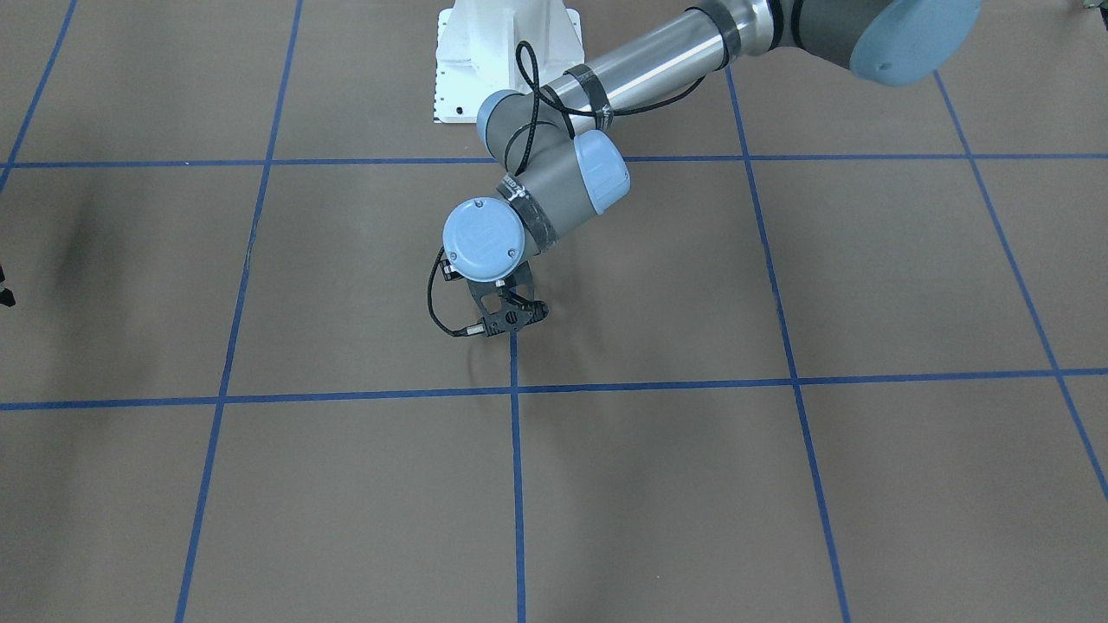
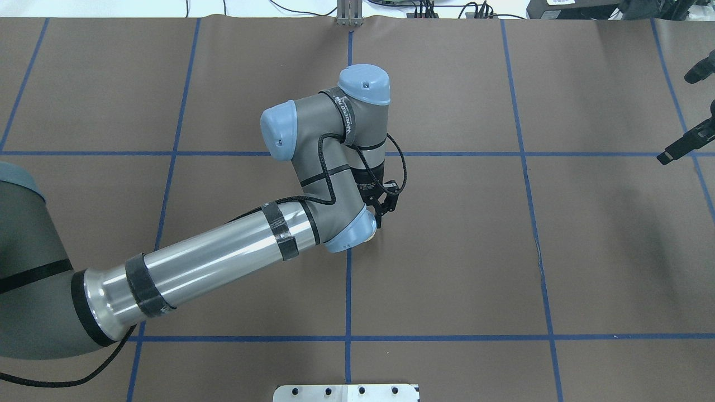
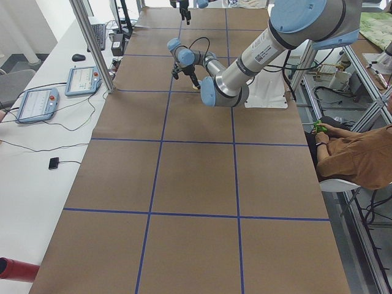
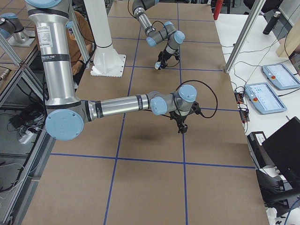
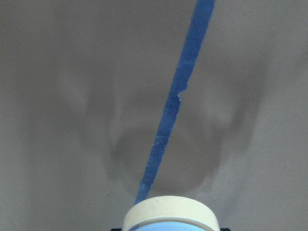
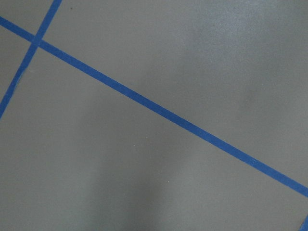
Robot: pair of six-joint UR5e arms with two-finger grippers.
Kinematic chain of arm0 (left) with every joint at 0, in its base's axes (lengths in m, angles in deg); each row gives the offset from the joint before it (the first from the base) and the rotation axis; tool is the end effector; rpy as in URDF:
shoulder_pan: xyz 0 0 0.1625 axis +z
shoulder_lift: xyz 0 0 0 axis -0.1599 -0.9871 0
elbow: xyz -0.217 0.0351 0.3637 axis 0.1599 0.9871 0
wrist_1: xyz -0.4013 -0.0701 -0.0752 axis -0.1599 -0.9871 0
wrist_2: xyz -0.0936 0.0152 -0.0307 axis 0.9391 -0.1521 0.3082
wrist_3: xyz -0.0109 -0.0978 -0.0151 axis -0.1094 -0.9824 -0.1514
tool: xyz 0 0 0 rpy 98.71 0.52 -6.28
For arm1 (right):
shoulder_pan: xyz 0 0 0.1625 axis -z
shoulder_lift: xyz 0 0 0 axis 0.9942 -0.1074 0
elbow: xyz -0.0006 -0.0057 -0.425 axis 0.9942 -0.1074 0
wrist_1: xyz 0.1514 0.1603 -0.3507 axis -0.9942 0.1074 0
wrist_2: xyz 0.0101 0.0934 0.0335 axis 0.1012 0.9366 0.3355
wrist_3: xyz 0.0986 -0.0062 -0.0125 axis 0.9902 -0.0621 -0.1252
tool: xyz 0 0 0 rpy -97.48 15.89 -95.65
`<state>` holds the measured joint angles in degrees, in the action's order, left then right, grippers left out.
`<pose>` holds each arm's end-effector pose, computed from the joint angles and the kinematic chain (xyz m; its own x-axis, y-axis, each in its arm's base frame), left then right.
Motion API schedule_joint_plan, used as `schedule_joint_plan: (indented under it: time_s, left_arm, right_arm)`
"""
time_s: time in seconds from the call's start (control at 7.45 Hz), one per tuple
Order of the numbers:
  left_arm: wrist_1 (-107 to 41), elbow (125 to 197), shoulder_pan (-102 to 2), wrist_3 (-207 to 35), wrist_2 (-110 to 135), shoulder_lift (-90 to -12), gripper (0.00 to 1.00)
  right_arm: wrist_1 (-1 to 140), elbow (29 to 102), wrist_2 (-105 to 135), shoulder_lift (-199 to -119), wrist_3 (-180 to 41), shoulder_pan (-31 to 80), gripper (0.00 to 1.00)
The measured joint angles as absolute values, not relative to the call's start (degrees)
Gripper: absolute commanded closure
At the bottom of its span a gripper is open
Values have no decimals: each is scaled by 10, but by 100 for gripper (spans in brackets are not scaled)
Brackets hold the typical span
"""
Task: Place and press bell with both arms
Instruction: 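Carry the bell with the left gripper to the table centre and lower it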
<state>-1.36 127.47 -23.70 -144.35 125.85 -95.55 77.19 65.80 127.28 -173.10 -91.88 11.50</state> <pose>0.6682 -0.5073 0.1571 0.7542 -0.2422 -0.6104 -0.1047 0.8732 -0.4759 -0.1060 -0.5404 0.5637 0.5872 -0.4786 0.6528 0.3522 0.8772 0.3263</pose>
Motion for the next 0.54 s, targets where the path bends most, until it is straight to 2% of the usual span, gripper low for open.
schedule_joint_plan:
  time_s: [0.54]
  left_arm:
    - [-25, 1265, -240, -1431, 1259, -949, 100]
  right_arm:
    - [772, 657, 1273, -1731, -919, 115, 0]
